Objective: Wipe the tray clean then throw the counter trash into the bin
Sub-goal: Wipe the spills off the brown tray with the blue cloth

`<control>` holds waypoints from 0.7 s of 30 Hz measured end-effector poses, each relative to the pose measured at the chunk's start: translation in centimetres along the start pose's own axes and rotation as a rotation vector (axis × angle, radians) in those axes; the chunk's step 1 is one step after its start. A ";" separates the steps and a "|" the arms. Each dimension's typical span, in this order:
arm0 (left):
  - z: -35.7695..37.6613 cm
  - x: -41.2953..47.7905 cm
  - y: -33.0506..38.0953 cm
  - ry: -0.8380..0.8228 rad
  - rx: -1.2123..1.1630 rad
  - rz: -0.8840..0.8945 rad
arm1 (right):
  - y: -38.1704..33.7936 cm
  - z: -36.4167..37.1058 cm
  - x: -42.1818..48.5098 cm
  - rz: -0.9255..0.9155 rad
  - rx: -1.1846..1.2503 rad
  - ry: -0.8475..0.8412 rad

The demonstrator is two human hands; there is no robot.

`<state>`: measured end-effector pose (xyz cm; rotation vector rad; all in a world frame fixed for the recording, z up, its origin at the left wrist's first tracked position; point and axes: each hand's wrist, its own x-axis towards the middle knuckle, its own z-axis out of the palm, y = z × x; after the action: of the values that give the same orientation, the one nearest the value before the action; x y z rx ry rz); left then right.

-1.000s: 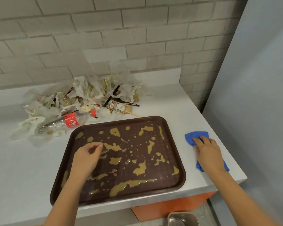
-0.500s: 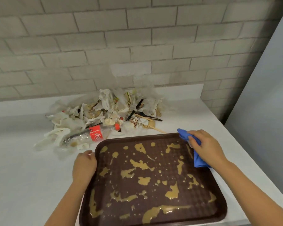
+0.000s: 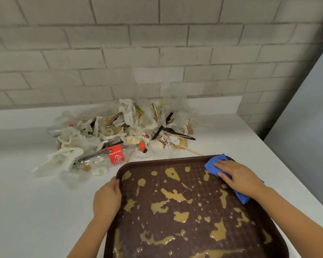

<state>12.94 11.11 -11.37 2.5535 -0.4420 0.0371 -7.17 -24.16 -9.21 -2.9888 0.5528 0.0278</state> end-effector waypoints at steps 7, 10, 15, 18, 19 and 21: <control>-0.1 -0.1 -0.2 -0.009 -0.040 -0.010 | -0.9 0.8 1.9 -0.242 0.052 -0.168; -0.3 -0.2 0.3 -0.006 -0.041 -0.030 | -1.7 0.6 2.6 -0.329 0.068 -0.211; -0.6 -0.4 0.9 -0.008 -0.075 -0.052 | -3.2 0.9 4.4 -0.476 0.077 -0.256; -0.6 -0.4 0.8 -0.006 -0.074 -0.054 | -4.9 1.1 5.4 -0.549 0.091 -0.271; -0.6 -0.4 0.8 -0.006 -0.075 -0.054 | -5.6 1.1 5.8 -0.577 0.092 -0.272; -0.6 -0.4 0.8 -0.009 -0.080 -0.059 | -6.9 1.4 6.5 -0.628 0.093 -0.273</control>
<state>12.38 10.91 -10.51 2.4878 -0.3643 -0.0133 1.42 -19.91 -10.15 -2.8534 -0.4028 0.3391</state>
